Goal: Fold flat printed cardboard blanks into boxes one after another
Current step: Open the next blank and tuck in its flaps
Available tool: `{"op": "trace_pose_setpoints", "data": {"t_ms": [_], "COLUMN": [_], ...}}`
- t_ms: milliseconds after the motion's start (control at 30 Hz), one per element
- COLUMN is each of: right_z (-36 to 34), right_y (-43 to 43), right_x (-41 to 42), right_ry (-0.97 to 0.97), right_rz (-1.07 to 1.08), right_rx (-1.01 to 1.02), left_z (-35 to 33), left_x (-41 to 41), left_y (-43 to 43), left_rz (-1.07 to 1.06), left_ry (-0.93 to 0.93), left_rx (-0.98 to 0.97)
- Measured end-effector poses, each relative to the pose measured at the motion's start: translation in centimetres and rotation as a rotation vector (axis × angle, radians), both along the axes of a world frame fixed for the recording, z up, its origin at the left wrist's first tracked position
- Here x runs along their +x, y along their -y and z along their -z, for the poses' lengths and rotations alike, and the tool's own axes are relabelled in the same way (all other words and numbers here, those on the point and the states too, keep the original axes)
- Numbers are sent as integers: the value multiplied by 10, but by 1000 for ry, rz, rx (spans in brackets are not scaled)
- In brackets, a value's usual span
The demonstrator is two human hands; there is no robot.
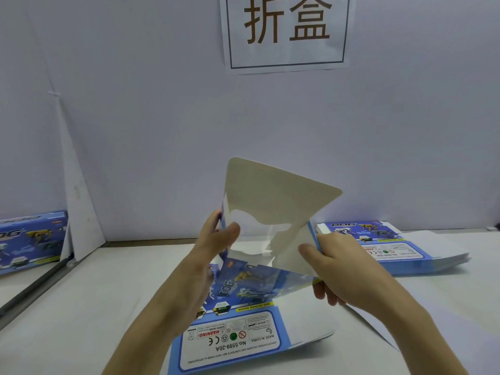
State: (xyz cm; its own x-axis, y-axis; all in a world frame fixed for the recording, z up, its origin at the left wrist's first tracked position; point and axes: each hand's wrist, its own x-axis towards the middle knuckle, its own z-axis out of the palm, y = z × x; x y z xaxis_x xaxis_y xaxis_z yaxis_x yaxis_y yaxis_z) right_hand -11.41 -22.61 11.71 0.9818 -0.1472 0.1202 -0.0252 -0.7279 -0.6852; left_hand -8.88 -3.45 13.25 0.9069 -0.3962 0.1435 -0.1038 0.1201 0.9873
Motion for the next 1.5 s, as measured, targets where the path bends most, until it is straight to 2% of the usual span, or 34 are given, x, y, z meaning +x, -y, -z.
{"op": "trace_pose_setpoints", "data": {"t_ms": [167, 233, 367, 600, 767, 867, 1000, 1067, 1133, 1200, 1300, 1400, 1500], "right_z": [2, 2, 3, 10, 10, 12, 12, 9, 7, 5, 12, 8, 2], "right_y": [-6, -12, -26, -25, -26, -23, -19, -11, -3, -3, -2, -7, -12], "right_x": [2, 1, 0, 6, 6, 8, 6, 3, 4, 3, 10, 7, 1], "right_ry": [31, 68, 232, 285, 341, 333, 344, 447, 580, 666, 669, 650, 589], "right_rz": [-23, -22, 19, 137, 115, 161, 160, 165, 46, 8, 190, 185, 58], "right_rx": [-93, -155, -263, -191, -41, -67, -80, -153, -114, -45, 110, 399, 565], "left_z": [11, 17, 31, 38, 37, 39, 41, 42, 40, 36, 35, 36, 36], "left_x": [11, 16, 14, 15, 8, 10, 11, 13, 15, 13, 11, 13, 17], "left_y": [-15, -15, -7, 6, 12, 10, 7, 4, 3, 5, 5, 3, -1], "left_rz": [-96, -188, -474, -817, -787, -836, -725, -651, -607, -557, -507, -390, -320], "left_ry": [-54, -13, 282, 538, 596, 645, 615, 609, 627, 599, 594, 838, 861], "left_rx": [15, 64, 364, 519, 458, 441, 409, 462, 475, 319, 80, 259, 421]}}
